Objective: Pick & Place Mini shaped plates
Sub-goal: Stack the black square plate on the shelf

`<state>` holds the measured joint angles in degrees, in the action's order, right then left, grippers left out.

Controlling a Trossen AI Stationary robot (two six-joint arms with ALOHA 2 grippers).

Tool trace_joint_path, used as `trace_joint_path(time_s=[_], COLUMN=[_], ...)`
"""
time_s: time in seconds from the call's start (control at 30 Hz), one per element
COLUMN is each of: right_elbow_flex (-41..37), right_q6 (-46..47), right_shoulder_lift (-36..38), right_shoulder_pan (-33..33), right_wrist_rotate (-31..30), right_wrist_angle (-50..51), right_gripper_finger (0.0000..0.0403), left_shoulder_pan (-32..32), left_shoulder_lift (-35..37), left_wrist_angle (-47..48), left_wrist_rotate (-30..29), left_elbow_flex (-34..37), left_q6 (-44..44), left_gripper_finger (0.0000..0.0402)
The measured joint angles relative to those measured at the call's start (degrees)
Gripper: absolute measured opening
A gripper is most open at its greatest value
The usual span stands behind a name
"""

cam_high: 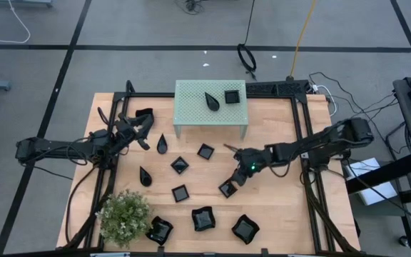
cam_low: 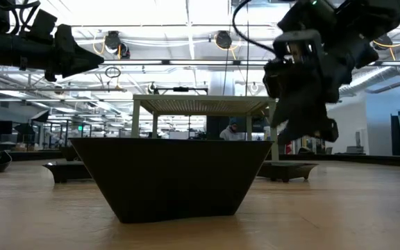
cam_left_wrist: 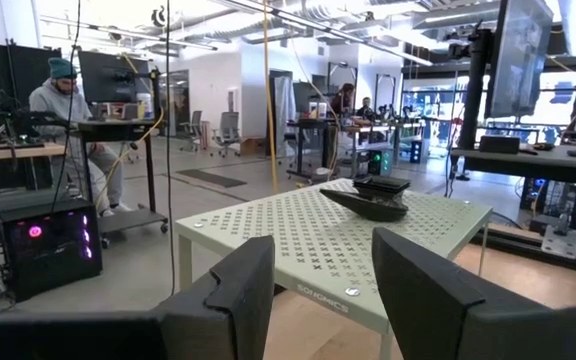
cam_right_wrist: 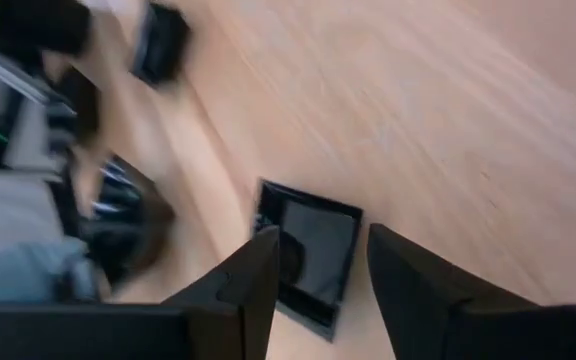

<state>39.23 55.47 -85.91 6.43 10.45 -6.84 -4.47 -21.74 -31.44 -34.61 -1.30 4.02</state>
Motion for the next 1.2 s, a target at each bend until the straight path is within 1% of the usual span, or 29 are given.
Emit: trace_joint_path(time_s=[0.13,0.3,0.47,0.6,0.73,0.8,0.9,1.0,1.1,1.2], right_elbow_flex=[1.82,3.92,5.53,5.68,5.68,5.68,5.62,5.48,5.48,5.48], right_q6=[-4.91,-11.46,-20.71,-25.42,-25.87,-24.83,-24.27,-25.13,-26.51,-30.51], right_shoulder_lift=[-4.66,-9.74,-12.05,-12.29,-12.33,-12.14,-11.65,-9.43,-5.00,1.29], right_shoulder_pan=[1.21,2.20,3.33,3.81,3.73,3.73,3.79,2.73,0.96,-1.82], right_wrist_rotate=[0.00,-0.10,-0.60,-0.78,-0.96,-0.27,1.26,4.30,5.04,4.85], right_wrist_angle=[1.80,1.69,1.25,0.98,1.17,1.23,1.57,2.24,4.07,7.18], right_gripper_finger=[0.0144,0.0140,0.0129,0.0098,0.0039,0.0012,0.0008,0.0002,0.0002,0.0001], left_shoulder_pan=[0.00,0.00,0.00,0.00,0.00,0.00,0.00,0.00,0.00,0.00], left_shoulder_lift=[0.02,0.00,0.01,0.00,0.02,0.02,0.02,0.01,0.00,0.00], left_wrist_angle=[-0.02,-0.03,-0.04,-0.04,-0.04,-0.04,-0.04,-0.04,-0.04,-0.04], left_wrist_rotate=[0.00,0.00,0.00,0.00,-0.01,0.00,-0.02,-0.01,-0.02,-0.02], left_elbow_flex=[0.00,0.00,0.00,0.00,-0.01,-0.02,0.00,0.00,0.00,0.00], left_q6=[-0.01,0.01,0.01,0.01,0.01,0.01,0.01,0.01,0.01,0.01], left_gripper_finger=[0.0173,0.0173,0.0173,0.0173,0.0173,0.0173,0.0173,0.0173,0.0173,0.0173])
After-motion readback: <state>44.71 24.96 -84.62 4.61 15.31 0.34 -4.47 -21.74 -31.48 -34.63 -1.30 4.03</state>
